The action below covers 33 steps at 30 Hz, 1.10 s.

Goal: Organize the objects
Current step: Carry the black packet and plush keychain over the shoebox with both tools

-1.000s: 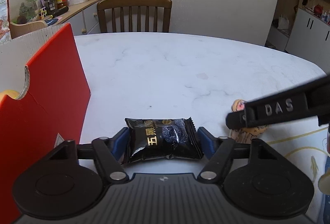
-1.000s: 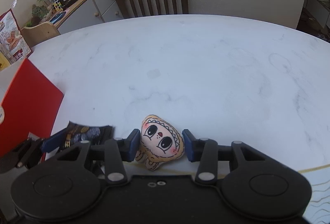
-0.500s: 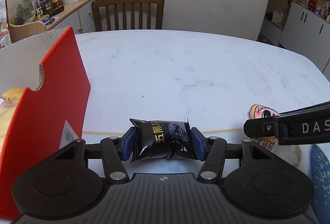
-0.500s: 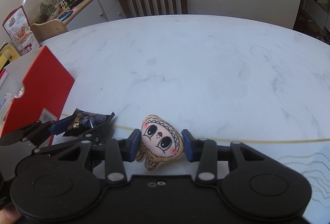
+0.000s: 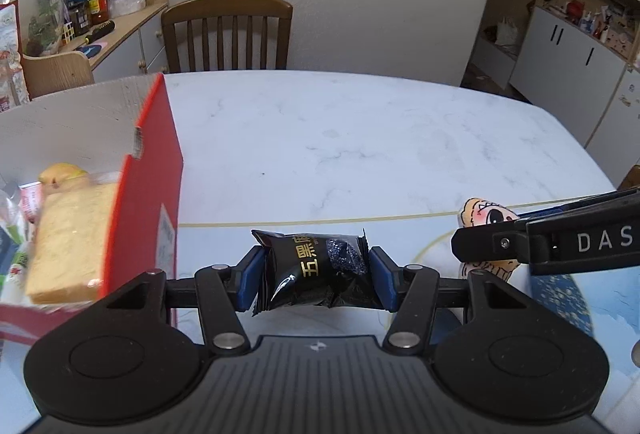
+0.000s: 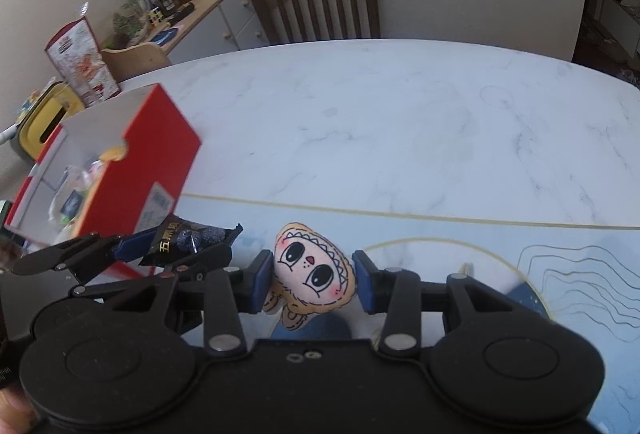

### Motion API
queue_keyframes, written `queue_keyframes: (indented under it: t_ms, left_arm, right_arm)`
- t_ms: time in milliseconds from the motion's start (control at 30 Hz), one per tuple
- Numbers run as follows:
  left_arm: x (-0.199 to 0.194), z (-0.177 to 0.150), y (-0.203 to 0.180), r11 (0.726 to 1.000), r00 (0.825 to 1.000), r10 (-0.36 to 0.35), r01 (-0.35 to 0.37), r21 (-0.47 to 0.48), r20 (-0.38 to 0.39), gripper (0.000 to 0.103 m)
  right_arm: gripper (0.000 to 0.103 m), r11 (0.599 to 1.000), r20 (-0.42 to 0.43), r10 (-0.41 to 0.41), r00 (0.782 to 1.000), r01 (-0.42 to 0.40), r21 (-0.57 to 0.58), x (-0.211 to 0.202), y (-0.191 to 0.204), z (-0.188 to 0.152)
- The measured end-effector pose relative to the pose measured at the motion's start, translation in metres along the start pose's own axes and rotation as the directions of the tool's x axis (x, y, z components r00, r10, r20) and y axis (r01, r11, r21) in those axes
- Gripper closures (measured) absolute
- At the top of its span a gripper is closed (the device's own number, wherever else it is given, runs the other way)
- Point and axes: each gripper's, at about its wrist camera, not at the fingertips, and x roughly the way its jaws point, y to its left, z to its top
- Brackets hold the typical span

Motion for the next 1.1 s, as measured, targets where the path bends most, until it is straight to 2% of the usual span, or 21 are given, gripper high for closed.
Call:
queue_keyframes:
  t_ms: [500,733,1100]
  left_arm:
    - [-0.069,0.003,0.050,0.998,0.998,-0.041,0.040,0.043,0.045,0.047]
    - [-0.093,0.003,0.087,0.998,0.998,-0.030,0.027,0.053,0.056,0.047]
    - [-0.110,0.000,0.158,0.999,0.998,0.035,-0.036,0.033,0.052,0.047]
  right_arm:
    - [0.061,0.994,0.037,0.040,0.999,-0.036,-0.105,-0.043,0.066,-0.001]
    - [0.061,0.986,0.045,0.055,0.997,-0.048,-0.162,-0.041,0.106,0.005]
    - [0.061,0.970,0.055,0.080,0.995,-0.065,-0.234,-0.021,0.172,0.023]
